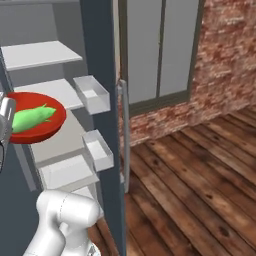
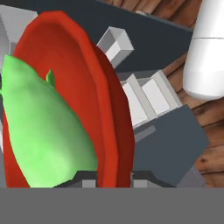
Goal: Move the mug from next to the sink to the open cabinet. Then, move the bowl with the corn to the fridge to clear the area for faucet cleaning.
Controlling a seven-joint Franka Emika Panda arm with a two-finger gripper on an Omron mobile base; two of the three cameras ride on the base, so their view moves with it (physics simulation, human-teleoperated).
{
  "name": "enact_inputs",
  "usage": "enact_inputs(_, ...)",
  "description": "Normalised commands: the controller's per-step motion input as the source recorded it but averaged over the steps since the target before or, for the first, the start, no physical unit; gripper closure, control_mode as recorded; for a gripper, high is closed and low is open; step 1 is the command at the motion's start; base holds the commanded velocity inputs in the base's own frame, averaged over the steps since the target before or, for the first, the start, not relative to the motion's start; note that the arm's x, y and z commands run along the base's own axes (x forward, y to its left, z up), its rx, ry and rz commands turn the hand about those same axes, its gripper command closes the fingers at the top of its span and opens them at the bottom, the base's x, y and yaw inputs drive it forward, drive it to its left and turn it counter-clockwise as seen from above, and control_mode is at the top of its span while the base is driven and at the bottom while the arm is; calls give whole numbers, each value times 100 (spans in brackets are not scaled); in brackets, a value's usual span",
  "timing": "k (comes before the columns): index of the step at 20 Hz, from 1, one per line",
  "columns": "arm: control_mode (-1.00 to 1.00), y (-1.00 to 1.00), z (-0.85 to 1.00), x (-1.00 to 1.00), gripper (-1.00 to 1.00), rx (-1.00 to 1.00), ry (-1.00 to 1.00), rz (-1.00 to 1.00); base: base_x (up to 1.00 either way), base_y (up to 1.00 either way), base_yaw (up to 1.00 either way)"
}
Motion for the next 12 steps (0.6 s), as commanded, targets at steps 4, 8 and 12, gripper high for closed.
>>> enact_inputs(4, 100, 0, 0, 0, 100, 0, 0, 0, 46, -3, 18)
enact_inputs(8, 100, 0, 0, 0, 100, 0, 0, 0, 37, 41, 32)
enact_inputs(12, 100, 0, 0, 0, 100, 0, 0, 0, 6, 9, 40)
